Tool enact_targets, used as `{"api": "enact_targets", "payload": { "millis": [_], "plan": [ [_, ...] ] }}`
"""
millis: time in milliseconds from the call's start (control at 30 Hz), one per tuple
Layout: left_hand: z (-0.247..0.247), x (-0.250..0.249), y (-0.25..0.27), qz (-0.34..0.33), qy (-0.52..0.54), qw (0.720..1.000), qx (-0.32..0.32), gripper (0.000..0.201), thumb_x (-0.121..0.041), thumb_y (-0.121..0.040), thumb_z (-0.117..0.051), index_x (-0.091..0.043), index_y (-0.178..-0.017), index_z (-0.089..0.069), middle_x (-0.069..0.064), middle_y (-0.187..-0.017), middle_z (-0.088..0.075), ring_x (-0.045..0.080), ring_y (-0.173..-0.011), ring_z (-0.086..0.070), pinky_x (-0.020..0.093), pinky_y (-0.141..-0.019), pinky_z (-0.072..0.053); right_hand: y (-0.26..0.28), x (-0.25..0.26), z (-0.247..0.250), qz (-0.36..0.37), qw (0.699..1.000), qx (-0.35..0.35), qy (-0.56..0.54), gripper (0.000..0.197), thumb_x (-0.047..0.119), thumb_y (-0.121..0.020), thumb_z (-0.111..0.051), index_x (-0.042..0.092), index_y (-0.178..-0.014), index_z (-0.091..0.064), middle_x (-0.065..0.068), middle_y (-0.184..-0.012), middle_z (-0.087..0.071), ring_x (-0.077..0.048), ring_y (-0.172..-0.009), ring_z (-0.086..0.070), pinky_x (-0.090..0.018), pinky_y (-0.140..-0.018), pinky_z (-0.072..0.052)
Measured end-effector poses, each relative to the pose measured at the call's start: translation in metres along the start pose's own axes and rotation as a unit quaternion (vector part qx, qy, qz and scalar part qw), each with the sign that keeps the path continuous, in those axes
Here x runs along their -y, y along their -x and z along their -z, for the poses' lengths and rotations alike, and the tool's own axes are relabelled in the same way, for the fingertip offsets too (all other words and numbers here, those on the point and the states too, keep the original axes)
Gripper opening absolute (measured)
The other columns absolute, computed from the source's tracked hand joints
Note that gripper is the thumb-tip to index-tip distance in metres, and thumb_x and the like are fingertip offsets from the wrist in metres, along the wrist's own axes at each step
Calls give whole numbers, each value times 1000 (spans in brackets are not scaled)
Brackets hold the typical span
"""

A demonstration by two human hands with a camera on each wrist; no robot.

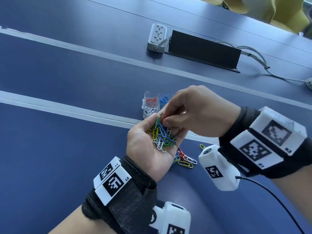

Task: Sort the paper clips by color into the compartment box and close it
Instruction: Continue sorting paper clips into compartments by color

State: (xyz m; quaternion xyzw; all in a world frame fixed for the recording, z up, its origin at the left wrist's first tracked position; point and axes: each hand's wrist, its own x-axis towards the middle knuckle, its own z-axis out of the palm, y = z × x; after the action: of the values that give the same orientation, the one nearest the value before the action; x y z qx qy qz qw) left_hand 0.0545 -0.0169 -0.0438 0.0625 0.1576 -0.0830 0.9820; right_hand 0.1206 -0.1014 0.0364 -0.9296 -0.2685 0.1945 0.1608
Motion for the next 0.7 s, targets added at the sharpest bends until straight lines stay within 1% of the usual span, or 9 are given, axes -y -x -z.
{"api": "enact_targets", "payload": {
  "millis": [67,133,267,333,400,433,500,600,700],
  "plan": [
    [0,1,-1,4,-3,1000,-5,39,-19,-89,-38,-1,-111,-66,11,-83,-68,23,-78,-66,48,-90,-50,0,-2,4,-21,997,32,-63,4,19,-77,-71,17,-79,-73,0,-73,-75,-7,-67,-70,-22,-74,-56],
    [1,1,-1,3,-1,1000,-14,41,-18,-85,-43,-5,-118,-63,11,-93,-67,26,-87,-65,46,-93,-49,0,-5,8,-31,994,42,-91,3,16,-78,-70,16,-77,-73,-1,-74,-75,-9,-69,-71,-24,-73,-56],
    [-1,-2,-2,-4,-5,999,-36,30,-18,-92,-41,-6,-100,-68,16,-102,-69,32,-98,-65,42,-94,-49,-5,-12,16,-33,998,11,-48,7,24,-77,-70,18,-78,-73,-3,-75,-74,-10,-68,-64,-31,-74,-55],
    [-1,-4,-2,-6,-5,999,-44,29,-18,-92,-41,-5,-99,-66,18,-108,-68,33,-101,-64,42,-92,-49,-10,-16,19,-47,995,20,-81,7,24,-76,-71,17,-77,-74,-4,-75,-75,-16,-75,-70,-38,-81,-57],
    [0,-4,-3,-5,-5,999,-46,29,-18,-93,-40,-6,-99,-65,19,-109,-68,33,-98,-66,41,-90,-50,-16,-18,22,-59,993,24,-98,9,24,-74,-72,17,-77,-74,-6,-76,-75,-23,-81,-71,-44,-85,-55],
    [1,-4,-3,-2,-7,999,-48,29,-18,-93,-39,-6,-99,-65,19,-109,-69,33,-96,-67,40,-89,-51,-20,-18,23,-65,992,21,-104,9,24,-74,-72,16,-77,-74,-7,-76,-75,-24,-81,-72,-44,-86,-55],
    [1,-4,-4,3,-10,999,-53,30,-19,-93,-39,-5,-98,-65,19,-104,-70,33,-90,-67,39,-87,-52,-28,-13,26,-77,991,7,-110,10,22,-75,-73,12,-77,-74,-7,-76,-75,-19,-74,-72,-36,-84,-57],
    [1,-4,-4,2,-7,998,-57,31,-19,-93,-38,-4,-93,-65,18,-89,-71,32,-76,-68,39,-81,-54,-42,1,31,-84,995,-14,-50,7,22,-77,-72,16,-78,-73,-1,-70,-72,-6,-59,-66,-19,-69,-54],
    [2,-4,-4,4,-5,998,-58,32,-20,-93,-37,-5,-90,-66,15,-83,-71,31,-75,-68,37,-78,-55,-58,17,34,-87,995,-9,46,6,20,-76,-69,18,-80,-73,3,-67,-71,-4,-58,-65,-17,-69,-51]
  ]
}}
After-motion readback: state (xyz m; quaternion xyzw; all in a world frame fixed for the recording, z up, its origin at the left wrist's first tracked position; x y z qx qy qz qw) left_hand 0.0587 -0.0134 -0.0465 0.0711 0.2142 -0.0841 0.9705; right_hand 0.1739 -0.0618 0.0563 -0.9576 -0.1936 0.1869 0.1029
